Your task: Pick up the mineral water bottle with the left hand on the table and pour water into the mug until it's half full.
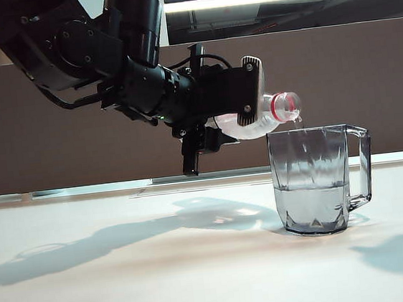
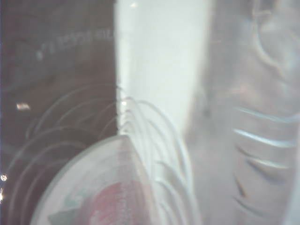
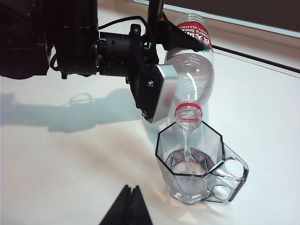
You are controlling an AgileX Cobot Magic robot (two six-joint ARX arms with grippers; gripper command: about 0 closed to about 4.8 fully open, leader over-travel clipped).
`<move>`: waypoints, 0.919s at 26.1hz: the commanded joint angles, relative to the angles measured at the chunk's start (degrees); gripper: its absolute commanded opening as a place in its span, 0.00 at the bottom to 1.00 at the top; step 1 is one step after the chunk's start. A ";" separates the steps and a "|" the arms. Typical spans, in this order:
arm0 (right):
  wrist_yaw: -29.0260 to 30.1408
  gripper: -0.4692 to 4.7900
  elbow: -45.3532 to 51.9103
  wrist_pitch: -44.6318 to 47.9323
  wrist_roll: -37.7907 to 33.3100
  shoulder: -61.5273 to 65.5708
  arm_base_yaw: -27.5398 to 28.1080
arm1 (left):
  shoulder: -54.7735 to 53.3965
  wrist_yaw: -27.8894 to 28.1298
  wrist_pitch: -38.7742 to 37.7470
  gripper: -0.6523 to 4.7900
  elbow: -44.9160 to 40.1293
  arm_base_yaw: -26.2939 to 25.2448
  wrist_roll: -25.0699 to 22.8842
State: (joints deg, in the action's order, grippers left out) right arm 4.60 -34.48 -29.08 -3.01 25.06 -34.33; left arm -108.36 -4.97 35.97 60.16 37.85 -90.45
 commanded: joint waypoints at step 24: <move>0.24 0.07 -0.35 1.01 0.02 -0.02 0.09 | 9.79 -0.28 -1.77 0.54 -2.10 -2.47 62.03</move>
State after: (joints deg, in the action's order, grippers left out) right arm 4.60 -34.48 -29.08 -3.01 25.04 -34.30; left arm -99.90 -5.15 33.91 58.30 36.01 -36.45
